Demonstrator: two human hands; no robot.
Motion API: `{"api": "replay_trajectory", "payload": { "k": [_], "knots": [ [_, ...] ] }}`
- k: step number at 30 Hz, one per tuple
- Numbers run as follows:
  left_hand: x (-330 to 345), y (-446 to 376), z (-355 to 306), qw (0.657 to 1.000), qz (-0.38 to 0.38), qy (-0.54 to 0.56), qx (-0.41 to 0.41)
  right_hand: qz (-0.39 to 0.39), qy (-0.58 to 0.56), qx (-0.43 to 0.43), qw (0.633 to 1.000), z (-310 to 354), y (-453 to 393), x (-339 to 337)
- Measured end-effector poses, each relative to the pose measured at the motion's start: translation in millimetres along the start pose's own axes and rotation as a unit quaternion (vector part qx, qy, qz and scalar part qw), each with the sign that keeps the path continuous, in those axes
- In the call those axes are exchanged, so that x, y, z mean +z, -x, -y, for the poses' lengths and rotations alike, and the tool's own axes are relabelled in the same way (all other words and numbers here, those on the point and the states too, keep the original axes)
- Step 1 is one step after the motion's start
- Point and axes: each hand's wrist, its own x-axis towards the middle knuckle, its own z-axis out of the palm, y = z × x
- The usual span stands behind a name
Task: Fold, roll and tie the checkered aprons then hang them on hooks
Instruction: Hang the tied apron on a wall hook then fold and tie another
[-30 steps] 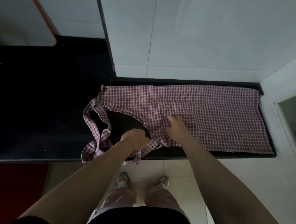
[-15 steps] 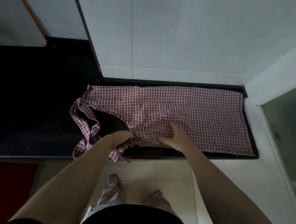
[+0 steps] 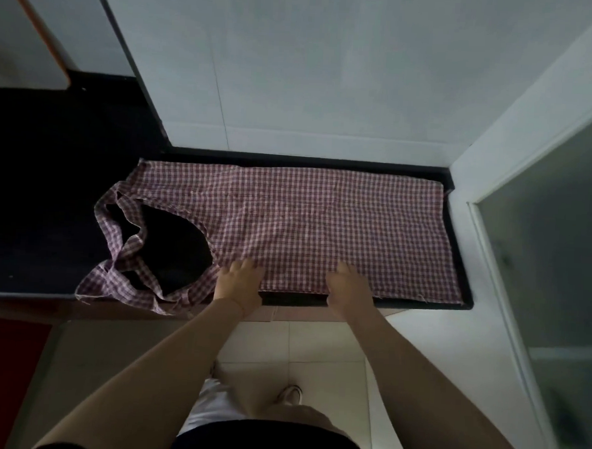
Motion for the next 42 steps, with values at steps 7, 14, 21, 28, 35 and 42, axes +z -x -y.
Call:
{"api": "replay_trajectory", "payload": {
  "k": [7, 14, 21, 28, 35, 42],
  "knots": [
    [-9.2, -7.4, -11.3, 0.992, 0.07, -0.1, -0.021, 0.001, -0.035, 0.111, 0.993, -35.3, 10.3, -3.1],
    [-26.1, -30.1, -9.2, 0.993, -0.037, 0.055, -0.095, -0.106, -0.136, 0.129, 0.977, -36.0, -16.6, -22.9],
    [-15.4, -44.8, 21.9, 0.987, 0.114, 0.073, -0.082, 0.074, -0.062, 0.091, 0.991, -43.0, -27.7, -5.2],
    [-45.8, -42.7, 76.3, 0.936, -0.076, 0.326, -0.105, 0.0, -0.099, 0.107, 0.989, 22.1, -76.1, -33.2],
    [-40.3, -39.8, 183.9, 0.935, -0.18, 0.201, -0.232, -0.081, -0.134, -0.035, 0.987, 168.0, -102.9, -36.7],
    [-47.1, -53.4, 293.5, 0.91, -0.099, 0.291, -0.279, -0.039, -0.149, -0.047, 0.987, 285.0, -142.5, -50.4]
  ]
}}
